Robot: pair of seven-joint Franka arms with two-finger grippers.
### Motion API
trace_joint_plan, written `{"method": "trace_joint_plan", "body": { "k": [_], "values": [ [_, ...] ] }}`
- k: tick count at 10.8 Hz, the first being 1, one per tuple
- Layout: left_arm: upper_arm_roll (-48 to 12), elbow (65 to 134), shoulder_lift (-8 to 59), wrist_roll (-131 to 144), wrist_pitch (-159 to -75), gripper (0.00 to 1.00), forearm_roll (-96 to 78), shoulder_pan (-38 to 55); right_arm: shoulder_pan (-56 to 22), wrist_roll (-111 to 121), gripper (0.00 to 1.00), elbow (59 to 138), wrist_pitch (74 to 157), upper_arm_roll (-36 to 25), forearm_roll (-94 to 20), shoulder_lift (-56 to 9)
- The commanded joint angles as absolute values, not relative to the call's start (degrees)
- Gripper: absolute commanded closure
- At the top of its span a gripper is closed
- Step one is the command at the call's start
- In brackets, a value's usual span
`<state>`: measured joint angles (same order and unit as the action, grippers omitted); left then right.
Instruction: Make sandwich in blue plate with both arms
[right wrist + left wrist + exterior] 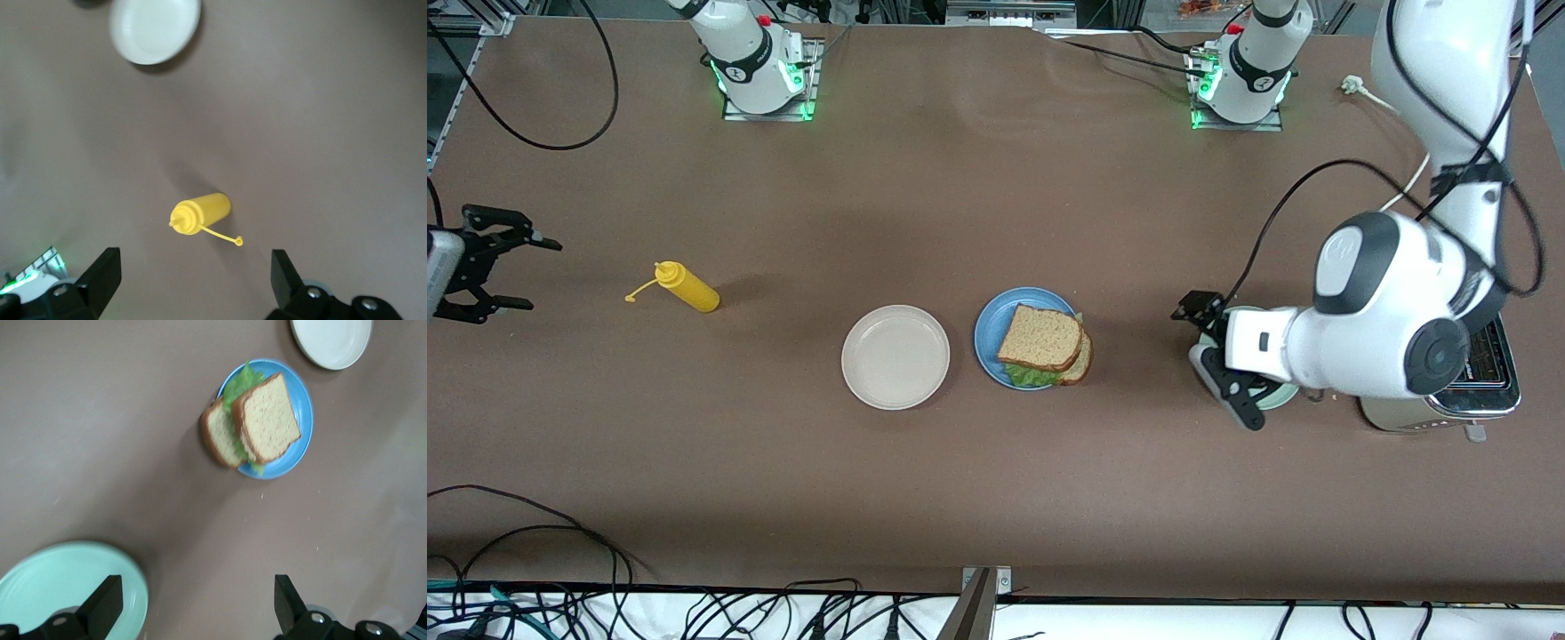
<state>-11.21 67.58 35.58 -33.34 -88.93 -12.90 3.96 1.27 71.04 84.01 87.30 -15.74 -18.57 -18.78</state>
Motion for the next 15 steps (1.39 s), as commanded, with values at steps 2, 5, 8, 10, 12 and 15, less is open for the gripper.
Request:
{"method": "trace_joint_plan", "body": {
  "k": [2,5,8,10,12,15],
  "values": [
    [-8.6,72.7,20.0,-22.4,-80.6,0.0,-2.5,4.5,-4.2,43.0,0.0,85.2,94.0,-15.9,-7.6,-16.3],
    [-4.0,80.0,11.4,-19.5,-82.3,0.0,-1.9,4.0,-6.8,23.8,0.0,86.0,96.0,-15.9,-2.5,-15.3],
    [-2.2,91.6,2.9,-13.9,-90.9,0.0,0.3,3.7,-10.9,12.7,0.0,90.2,97.6,-15.9,2.9,-12.1],
    [0.9,93.4,1.7,-5.1,-92.9,0.0,1.7,4.4,-12.8,6.4,0.0,101.1,104.5,-15.8,3.2,-5.0],
    [1.9,93.7,0.2,-3.5,-92.9,0.0,5.4,4.9,-12.8,6.2,0.0,102.5,105.0,-15.9,4.5,-2.4],
    [0.5,94.8,-1.9,-2.7,-92.5,0.0,3.0,2.0,-12.9,1.3,0.0,102.0,102.0,-15.9,5.2,1.0]
  ]
}}
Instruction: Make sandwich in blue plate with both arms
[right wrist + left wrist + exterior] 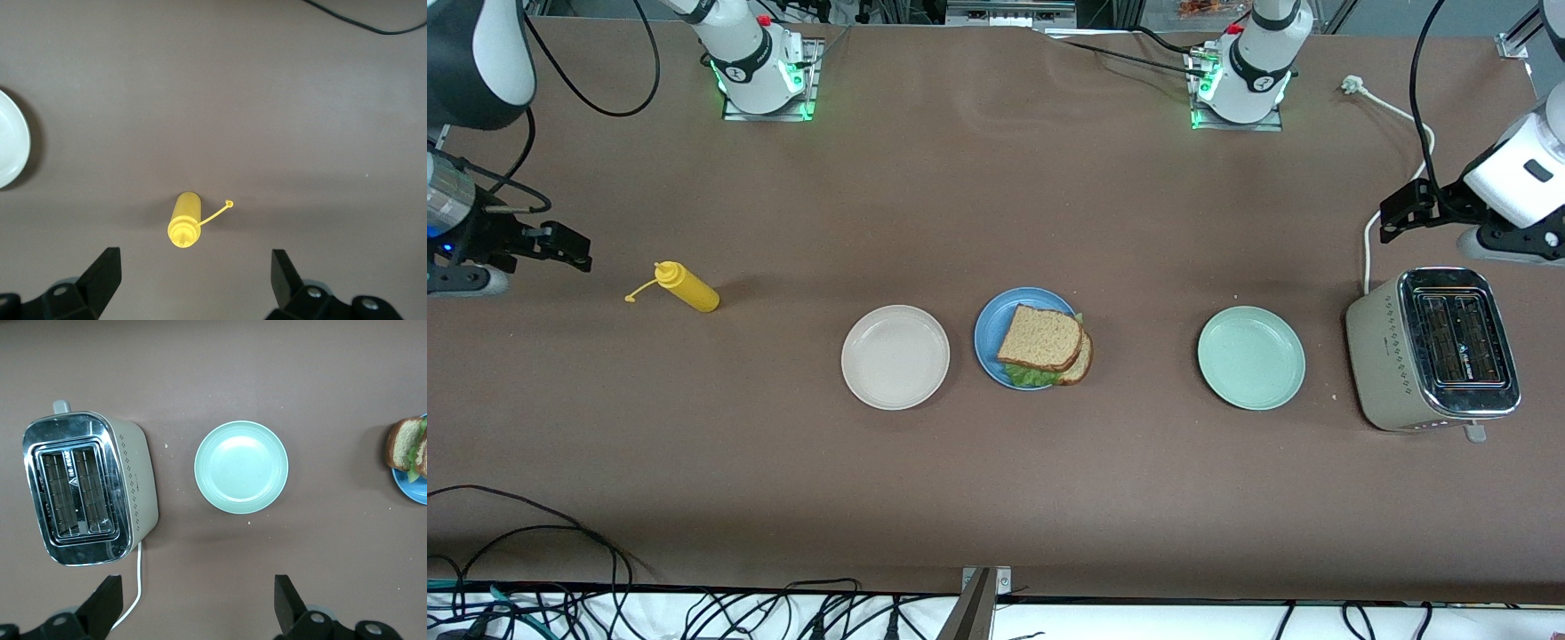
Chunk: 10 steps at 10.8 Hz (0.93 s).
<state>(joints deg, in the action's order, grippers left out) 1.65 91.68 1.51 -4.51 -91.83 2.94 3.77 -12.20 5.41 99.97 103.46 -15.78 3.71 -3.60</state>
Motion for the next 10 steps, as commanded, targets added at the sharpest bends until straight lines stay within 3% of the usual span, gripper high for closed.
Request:
{"method": "trace_joint_plan", "body": {
  "k": [1,3,10],
  "values": [
    [-2.6,94.8,-2.5,-2.5,-92.2,0.0,1.3,-0.8,-12.9,1.4,0.0,101.1,98.6,-15.8,5.2,2.4],
    [-3.0,94.7,-2.5,-2.5,-91.2,0.0,1.0,-0.6,-12.9,1.1,0.0,98.6,90.8,-15.6,5.1,3.3],
    [-3.3,93.6,-1.8,-0.3,-86.4,0.0,0.8,-0.5,-12.7,1.3,0.0,97.2,91.2,-16.6,4.9,2.3]
  ]
}}
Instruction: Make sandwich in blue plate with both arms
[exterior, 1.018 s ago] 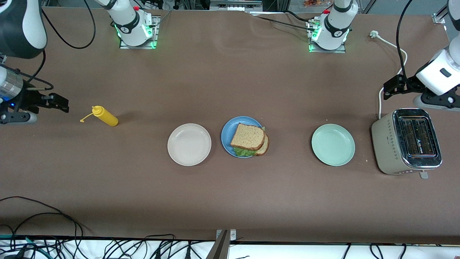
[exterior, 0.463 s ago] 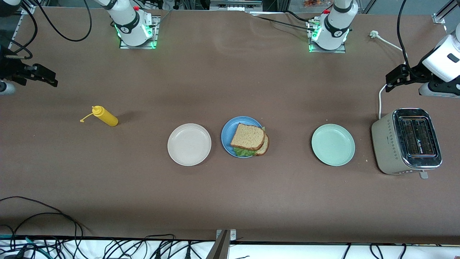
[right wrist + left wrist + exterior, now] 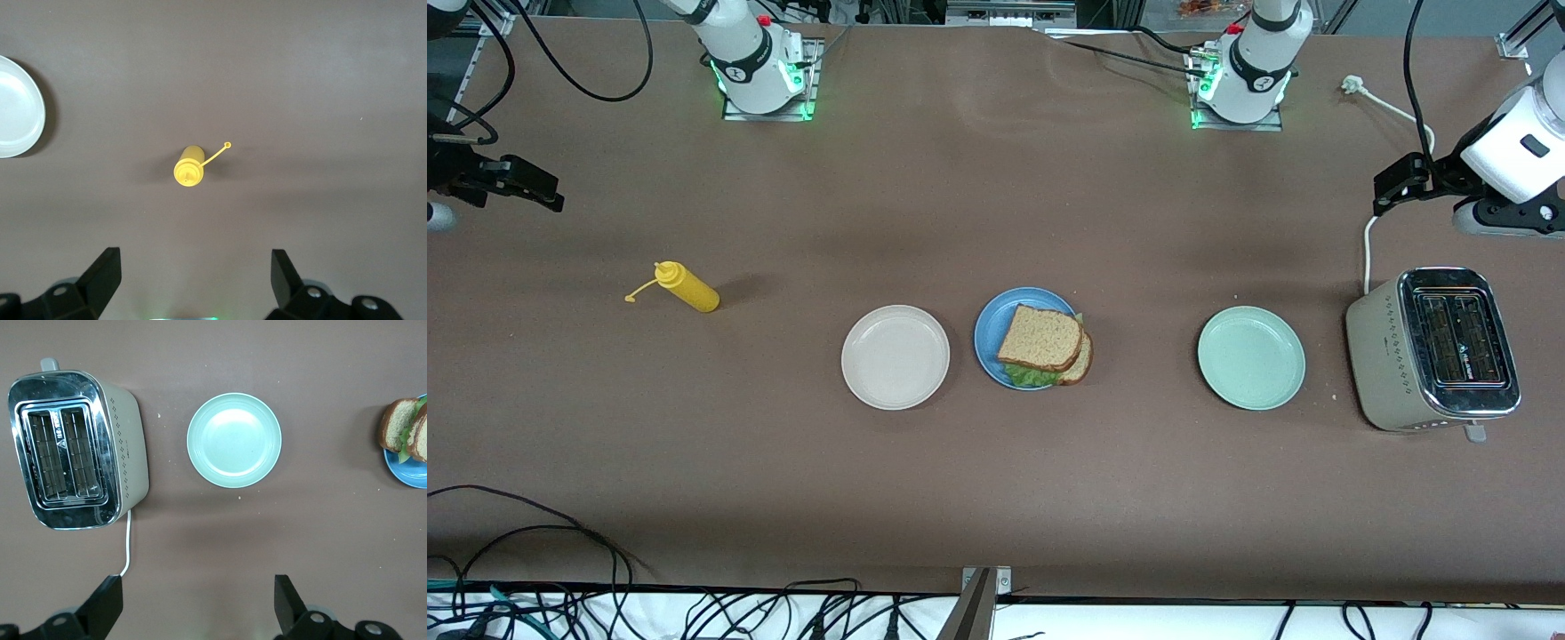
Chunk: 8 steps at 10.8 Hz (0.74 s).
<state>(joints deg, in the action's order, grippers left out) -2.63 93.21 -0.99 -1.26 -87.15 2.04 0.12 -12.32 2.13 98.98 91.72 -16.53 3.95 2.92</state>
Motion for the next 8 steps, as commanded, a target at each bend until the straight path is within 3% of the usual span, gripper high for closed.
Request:
{"method": "trace_joint_plan", "body": {
  "k": [1,8],
  "values": [
    [-3.3,93.5,-1.8,-0.3,-86.4,0.0,-0.1,-0.7,-12.7,1.2,0.0,97.1,91.2,-16.4,4.4,2.0],
    [-3.1,93.5,-1.7,-0.5,-86.4,0.0,-2.8,-1.2,-12.7,1.3,0.0,96.3,91.1,-16.4,4.3,1.4]
  ]
}}
